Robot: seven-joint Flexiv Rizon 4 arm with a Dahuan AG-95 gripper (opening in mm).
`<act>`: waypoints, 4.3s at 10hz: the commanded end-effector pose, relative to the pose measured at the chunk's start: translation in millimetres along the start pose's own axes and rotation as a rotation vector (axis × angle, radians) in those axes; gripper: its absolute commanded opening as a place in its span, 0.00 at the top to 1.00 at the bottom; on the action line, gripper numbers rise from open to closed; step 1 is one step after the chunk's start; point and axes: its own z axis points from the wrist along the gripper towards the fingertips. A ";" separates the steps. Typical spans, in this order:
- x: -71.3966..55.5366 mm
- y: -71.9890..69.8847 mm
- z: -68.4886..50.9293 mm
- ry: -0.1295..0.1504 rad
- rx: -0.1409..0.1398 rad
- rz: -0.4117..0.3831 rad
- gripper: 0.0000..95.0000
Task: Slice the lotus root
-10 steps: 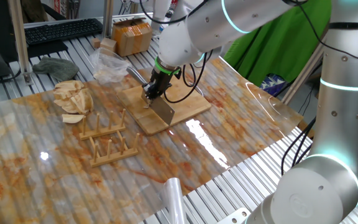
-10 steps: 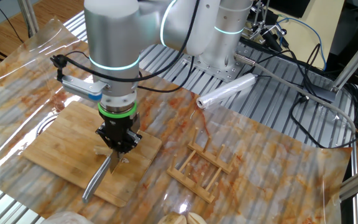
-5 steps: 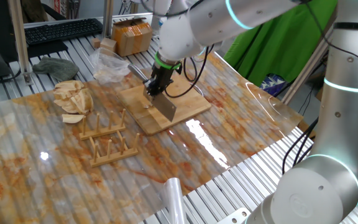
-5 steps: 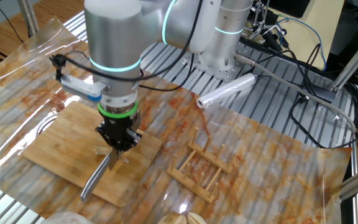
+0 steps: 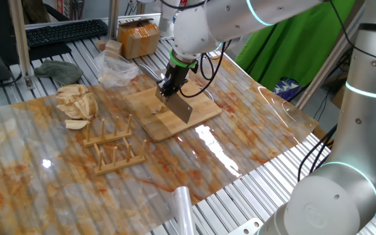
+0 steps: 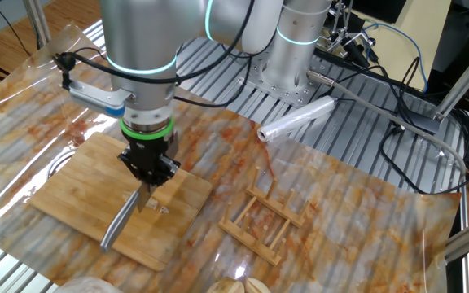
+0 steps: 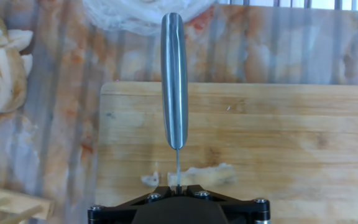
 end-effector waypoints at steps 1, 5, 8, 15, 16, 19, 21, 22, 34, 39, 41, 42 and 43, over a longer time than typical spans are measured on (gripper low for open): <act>-1.3 -0.7 -1.9 -0.001 0.004 -0.001 1.00; -2.2 -0.3 11.2 -0.010 0.005 -0.012 1.00; -2.9 1.5 39.7 -0.029 -0.009 -0.010 1.00; -3.0 2.5 21.1 -0.014 -0.002 0.001 1.00; -2.9 2.4 18.7 -0.013 -0.001 0.002 1.00; -2.9 2.9 22.5 -0.026 -0.004 0.004 1.00; -2.0 4.1 48.2 -0.045 -0.005 0.005 1.00; -1.4 4.3 52.2 -0.037 -0.015 0.009 1.00; -3.8 8.4 21.5 0.004 0.008 0.009 1.00; -4.2 10.5 29.5 -0.007 -0.002 0.018 1.00; -3.9 10.9 32.3 -0.005 0.002 0.016 1.00; -4.0 10.8 32.0 -0.006 0.002 0.015 1.00; -4.1 11.1 28.9 0.004 -0.001 0.017 1.00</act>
